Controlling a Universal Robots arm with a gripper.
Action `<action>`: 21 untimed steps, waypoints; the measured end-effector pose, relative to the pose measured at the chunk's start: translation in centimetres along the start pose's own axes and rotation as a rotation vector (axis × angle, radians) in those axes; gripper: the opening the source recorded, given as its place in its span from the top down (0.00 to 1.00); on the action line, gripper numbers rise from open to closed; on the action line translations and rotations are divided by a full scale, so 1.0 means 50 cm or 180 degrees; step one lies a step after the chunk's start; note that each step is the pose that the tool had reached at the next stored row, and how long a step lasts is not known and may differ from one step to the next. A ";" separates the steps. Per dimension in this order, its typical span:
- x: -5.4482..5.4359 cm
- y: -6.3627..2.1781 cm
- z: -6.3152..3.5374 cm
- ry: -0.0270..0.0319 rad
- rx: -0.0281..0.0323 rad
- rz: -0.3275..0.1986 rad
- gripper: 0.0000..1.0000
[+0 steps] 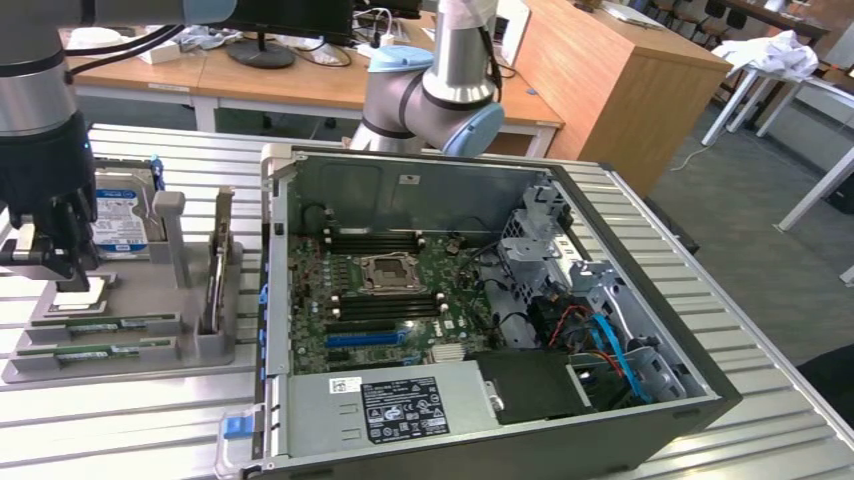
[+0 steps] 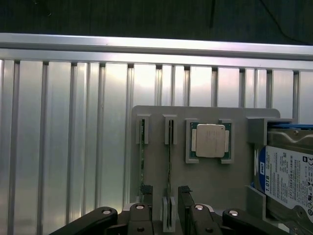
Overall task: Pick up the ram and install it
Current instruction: 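Pick up the ram and move it above insertion slot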
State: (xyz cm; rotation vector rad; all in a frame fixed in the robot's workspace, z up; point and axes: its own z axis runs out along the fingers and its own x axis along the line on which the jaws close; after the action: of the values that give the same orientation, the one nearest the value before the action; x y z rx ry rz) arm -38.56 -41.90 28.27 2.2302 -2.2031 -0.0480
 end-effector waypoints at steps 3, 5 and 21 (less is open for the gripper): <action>0.000 0.001 0.000 -0.0003 0.0016 -0.0002 0.65; 0.000 0.001 0.000 -0.0005 0.0024 -0.0003 0.65; 0.014 0.002 0.000 -0.0005 0.0024 -0.0003 0.65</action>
State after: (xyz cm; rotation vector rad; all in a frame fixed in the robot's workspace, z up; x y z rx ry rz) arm -38.64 -42.60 28.27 2.2357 -2.2067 -0.0413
